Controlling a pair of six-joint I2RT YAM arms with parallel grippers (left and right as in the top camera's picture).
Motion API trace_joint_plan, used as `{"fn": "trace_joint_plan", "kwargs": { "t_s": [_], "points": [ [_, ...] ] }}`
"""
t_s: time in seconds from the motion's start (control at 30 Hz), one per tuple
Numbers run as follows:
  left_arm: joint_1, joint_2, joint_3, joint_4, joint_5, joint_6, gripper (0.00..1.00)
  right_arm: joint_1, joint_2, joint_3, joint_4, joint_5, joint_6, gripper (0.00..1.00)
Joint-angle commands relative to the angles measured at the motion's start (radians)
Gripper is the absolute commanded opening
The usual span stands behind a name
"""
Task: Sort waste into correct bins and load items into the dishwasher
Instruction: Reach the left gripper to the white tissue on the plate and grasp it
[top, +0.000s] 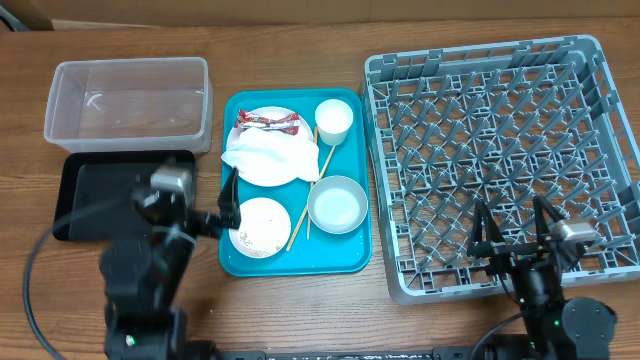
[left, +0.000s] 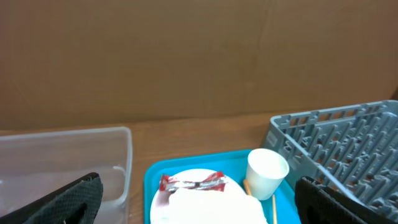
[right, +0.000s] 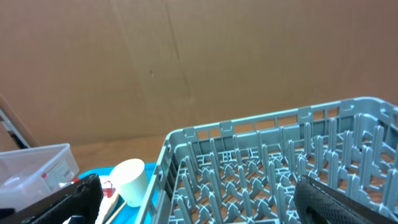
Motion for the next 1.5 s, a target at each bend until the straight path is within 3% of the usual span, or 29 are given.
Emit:
{"fn": "trace_joint_plan", "kwargs": {
  "t_s": [0.0, 0.2, 0.57, 0.83, 0.9, 1.03, 1.13, 1.3, 1.47],
  "points": [
    [-0.007, 0.130, 0.153, -0.046, 0.081, 0.025, 1.00, -0.005, 0.074, 0.107, -0.032, 0.007, -0.012, 1.00],
    [-0.008, 0.377, 0.445, -0.256, 0.105, 0.055, 1.00, -0.005, 0.272, 0.276, -0.135, 0.010, -0.012, 1.00],
    [-0.053, 0.824, 1.013, -0.869, 0.095, 0.198, 1.00, -0.005, 0.651, 0.588, -0.388, 0.009, -0.011, 1.00],
    [-0.072, 1.032, 1.042, -0.859, 0.212, 0.142, 1.00, -0.005, 0.764, 0.592, -0.388, -0.068, -0.004, 1.00],
    [-0.082, 1.080, 1.042, -0.842, 0.216, 0.135, 0.93, -0.005, 0.780, 0.592, -0.393, -0.081, -0.004, 1.00],
    [-0.132, 1.167, 1.042, -0.831, 0.068, -0.064, 0.80, -0.005, 0.808, 0.592, -0.406, -0.080, -0.004, 1.00],
    [-0.177, 1.218, 1.042, -0.832, -0.130, -0.271, 0.80, -0.005, 0.822, 0.592, -0.417, -0.081, -0.004, 1.00],
    [-0.239, 1.297, 1.042, -0.816, -0.303, -0.496, 0.84, -0.005, 0.852, 0.592, -0.454, -0.081, -0.004, 1.00],
    [-0.242, 1.368, 1.042, -0.775, -0.328, -0.584, 0.90, -0.005, 0.871, 0.592, -0.487, -0.081, -0.004, 1.00]
  ]
}}
